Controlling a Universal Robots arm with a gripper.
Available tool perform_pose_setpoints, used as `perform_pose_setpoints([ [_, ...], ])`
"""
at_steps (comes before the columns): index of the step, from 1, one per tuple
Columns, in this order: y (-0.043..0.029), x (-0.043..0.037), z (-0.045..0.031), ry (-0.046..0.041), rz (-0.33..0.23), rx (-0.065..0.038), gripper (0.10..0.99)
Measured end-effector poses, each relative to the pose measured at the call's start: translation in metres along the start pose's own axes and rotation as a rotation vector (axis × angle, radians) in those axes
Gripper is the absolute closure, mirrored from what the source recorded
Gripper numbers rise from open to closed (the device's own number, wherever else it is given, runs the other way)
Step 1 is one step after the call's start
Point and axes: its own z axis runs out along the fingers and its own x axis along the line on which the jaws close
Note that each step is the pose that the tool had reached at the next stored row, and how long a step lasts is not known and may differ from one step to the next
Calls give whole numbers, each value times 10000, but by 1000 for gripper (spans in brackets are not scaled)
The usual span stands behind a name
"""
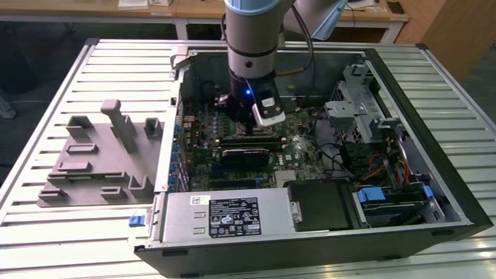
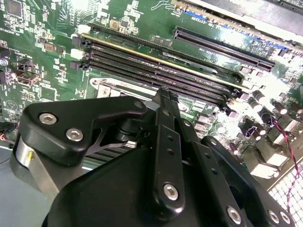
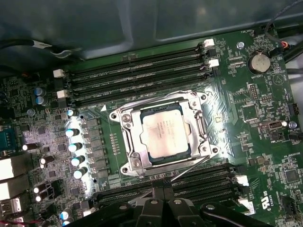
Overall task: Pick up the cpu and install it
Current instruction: 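Install the second cpu locking lever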
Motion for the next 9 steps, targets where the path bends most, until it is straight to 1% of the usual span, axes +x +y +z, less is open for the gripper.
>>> perform_pose_setpoints([
  [9, -15, -1, 16, 21, -47, -86, 980],
])
